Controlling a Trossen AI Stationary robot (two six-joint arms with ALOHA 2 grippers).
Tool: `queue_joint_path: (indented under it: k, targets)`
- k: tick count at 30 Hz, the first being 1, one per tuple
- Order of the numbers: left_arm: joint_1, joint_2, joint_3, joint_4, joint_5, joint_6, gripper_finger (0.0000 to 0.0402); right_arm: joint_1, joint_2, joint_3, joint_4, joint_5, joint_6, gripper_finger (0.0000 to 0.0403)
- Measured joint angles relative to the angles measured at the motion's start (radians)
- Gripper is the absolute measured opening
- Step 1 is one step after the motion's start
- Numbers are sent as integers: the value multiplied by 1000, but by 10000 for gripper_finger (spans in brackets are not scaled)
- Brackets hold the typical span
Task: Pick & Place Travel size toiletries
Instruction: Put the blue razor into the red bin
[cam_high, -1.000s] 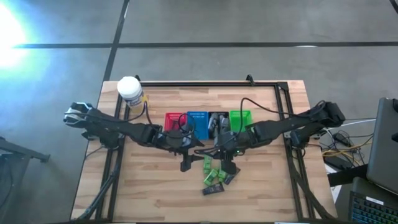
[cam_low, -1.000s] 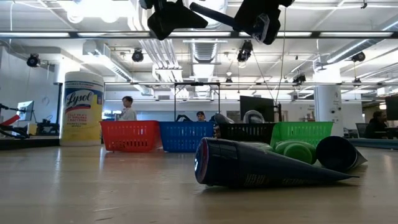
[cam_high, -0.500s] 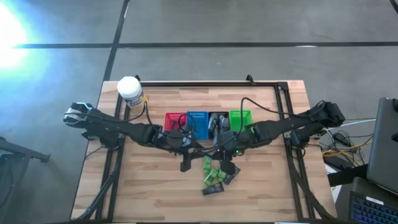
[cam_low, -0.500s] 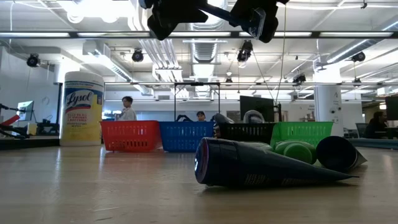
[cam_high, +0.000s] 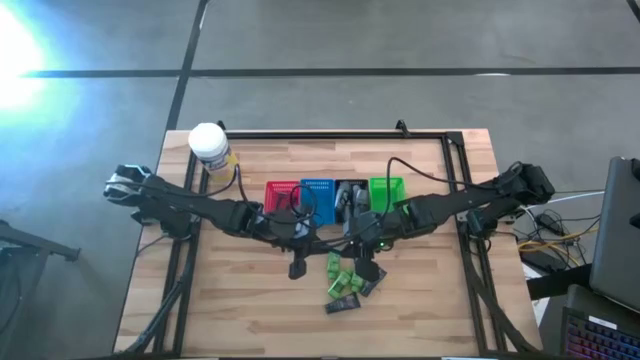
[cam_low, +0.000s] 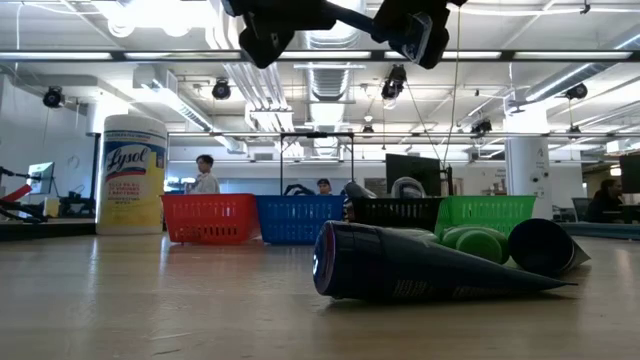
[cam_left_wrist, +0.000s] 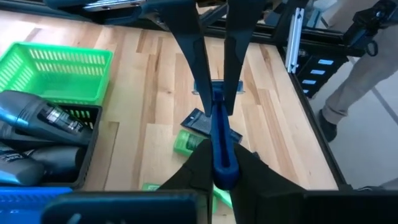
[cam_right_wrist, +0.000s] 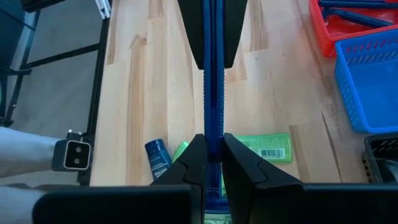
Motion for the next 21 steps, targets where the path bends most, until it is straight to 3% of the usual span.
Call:
queue_joint_path:
  k: [3,12,16,21]
  targets:
    - [0,0,-1,15,-2,1,35,0,-1,0,-2,-10,1,23]
    - [1,0,0,46,-16,-3,156,-1,0,0,-5,-6,1,23]
    - [1,0,1,49,-7,-3,159,-1,0,0,-5,10,0,23]
    - [1,0,1,49,-6,-6,126,-1,0,0,-5,13,-3,23]
